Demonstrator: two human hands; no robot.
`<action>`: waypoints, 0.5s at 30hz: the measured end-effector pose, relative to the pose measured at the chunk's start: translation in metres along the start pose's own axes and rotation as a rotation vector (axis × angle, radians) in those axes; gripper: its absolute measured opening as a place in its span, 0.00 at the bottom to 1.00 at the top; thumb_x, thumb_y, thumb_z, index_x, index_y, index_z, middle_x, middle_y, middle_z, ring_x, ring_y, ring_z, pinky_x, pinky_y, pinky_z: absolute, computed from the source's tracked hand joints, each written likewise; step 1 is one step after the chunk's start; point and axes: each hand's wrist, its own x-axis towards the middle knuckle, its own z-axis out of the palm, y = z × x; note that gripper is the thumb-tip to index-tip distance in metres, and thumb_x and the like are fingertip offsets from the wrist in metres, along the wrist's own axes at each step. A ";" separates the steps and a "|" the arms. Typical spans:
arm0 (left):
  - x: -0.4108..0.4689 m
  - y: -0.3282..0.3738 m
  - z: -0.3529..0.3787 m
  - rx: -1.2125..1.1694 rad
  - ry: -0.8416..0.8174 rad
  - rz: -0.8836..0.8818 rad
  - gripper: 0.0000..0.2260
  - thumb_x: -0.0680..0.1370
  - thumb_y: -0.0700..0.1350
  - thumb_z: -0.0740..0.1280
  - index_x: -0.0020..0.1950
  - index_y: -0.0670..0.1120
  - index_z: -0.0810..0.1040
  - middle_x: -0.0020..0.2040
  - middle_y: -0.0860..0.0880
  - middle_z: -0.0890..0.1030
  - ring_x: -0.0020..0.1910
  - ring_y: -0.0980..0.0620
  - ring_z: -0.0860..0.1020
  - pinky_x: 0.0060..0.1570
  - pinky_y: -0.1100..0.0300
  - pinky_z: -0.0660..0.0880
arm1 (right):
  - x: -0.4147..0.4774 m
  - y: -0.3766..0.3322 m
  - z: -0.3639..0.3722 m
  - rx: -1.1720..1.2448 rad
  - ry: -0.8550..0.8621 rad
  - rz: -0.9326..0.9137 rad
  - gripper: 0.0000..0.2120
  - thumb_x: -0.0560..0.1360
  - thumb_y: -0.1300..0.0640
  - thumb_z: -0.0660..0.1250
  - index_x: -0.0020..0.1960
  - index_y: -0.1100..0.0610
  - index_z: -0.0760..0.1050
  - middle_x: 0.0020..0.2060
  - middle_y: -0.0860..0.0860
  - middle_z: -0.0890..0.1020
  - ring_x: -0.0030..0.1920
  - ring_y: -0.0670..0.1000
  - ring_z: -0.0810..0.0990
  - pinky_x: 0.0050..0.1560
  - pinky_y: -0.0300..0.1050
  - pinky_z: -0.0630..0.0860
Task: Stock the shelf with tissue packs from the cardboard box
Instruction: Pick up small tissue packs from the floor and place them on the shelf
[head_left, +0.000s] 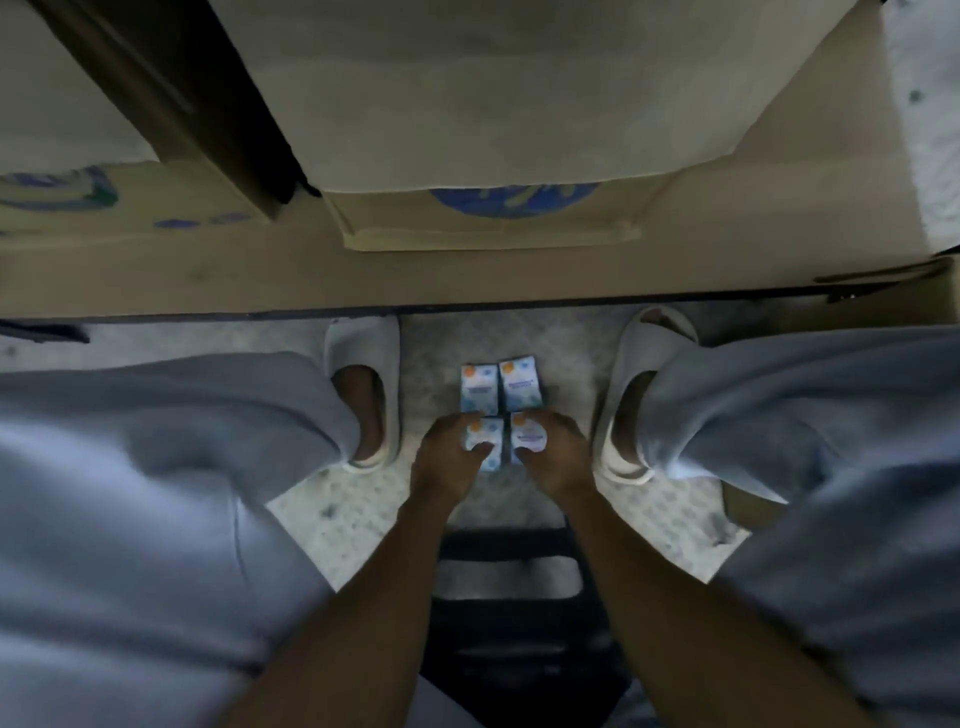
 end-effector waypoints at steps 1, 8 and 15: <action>0.002 -0.005 0.004 -0.003 0.001 -0.002 0.19 0.74 0.43 0.72 0.64 0.46 0.77 0.63 0.45 0.77 0.61 0.46 0.75 0.56 0.63 0.68 | 0.001 0.004 0.005 -0.008 -0.003 0.014 0.17 0.70 0.58 0.70 0.59 0.54 0.79 0.58 0.55 0.80 0.56 0.54 0.79 0.54 0.38 0.72; 0.007 -0.023 0.025 -0.042 0.013 -0.012 0.23 0.70 0.37 0.75 0.64 0.42 0.77 0.65 0.43 0.75 0.63 0.45 0.75 0.61 0.59 0.69 | 0.011 0.019 0.023 -0.049 0.021 0.031 0.18 0.72 0.56 0.68 0.63 0.52 0.76 0.61 0.53 0.77 0.60 0.52 0.77 0.56 0.33 0.68; 0.008 -0.021 0.037 -0.072 0.082 0.047 0.22 0.68 0.37 0.75 0.62 0.41 0.78 0.60 0.41 0.78 0.58 0.47 0.76 0.54 0.63 0.69 | 0.019 0.029 0.034 -0.044 0.007 0.043 0.21 0.69 0.57 0.70 0.62 0.48 0.76 0.58 0.54 0.79 0.56 0.54 0.79 0.55 0.41 0.75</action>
